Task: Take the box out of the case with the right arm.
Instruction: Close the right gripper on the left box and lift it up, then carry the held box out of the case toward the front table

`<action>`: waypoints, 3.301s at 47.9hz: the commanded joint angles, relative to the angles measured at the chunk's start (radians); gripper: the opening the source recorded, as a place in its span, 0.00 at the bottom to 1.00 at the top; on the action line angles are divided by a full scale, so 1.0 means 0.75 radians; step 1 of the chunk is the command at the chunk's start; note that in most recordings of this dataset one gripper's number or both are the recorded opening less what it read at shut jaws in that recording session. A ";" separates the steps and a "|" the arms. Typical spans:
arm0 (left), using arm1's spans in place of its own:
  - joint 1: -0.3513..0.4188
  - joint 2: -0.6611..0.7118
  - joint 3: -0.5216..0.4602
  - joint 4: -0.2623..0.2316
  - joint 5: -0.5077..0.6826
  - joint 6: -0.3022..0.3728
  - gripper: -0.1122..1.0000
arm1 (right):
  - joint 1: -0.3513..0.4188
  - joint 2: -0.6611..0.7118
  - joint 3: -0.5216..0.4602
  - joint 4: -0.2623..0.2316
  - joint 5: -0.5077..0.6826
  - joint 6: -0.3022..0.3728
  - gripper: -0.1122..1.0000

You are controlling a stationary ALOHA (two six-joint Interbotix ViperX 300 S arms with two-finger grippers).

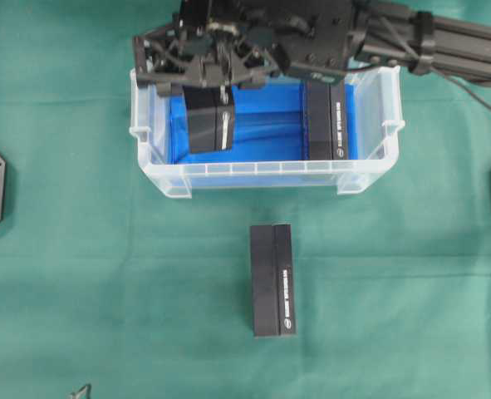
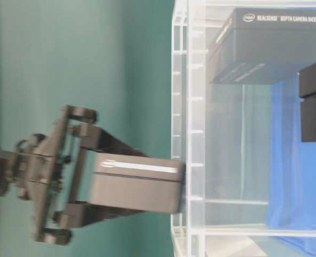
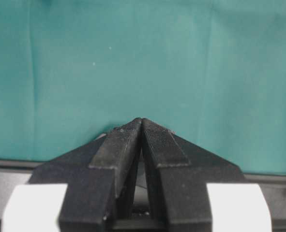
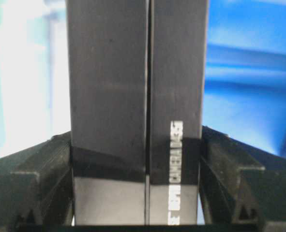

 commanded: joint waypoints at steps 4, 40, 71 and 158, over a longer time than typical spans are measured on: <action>0.002 0.004 -0.039 0.002 -0.004 0.000 0.12 | 0.008 -0.084 -0.155 -0.067 0.080 -0.008 0.71; 0.002 0.006 -0.039 0.002 -0.004 0.002 0.12 | 0.041 -0.084 -0.299 -0.149 0.186 -0.008 0.71; 0.002 0.006 -0.039 0.002 -0.004 0.000 0.12 | 0.043 -0.084 -0.301 -0.149 0.186 -0.008 0.71; 0.002 0.006 -0.039 0.004 -0.004 0.000 0.12 | 0.149 -0.084 -0.329 -0.172 0.196 0.045 0.71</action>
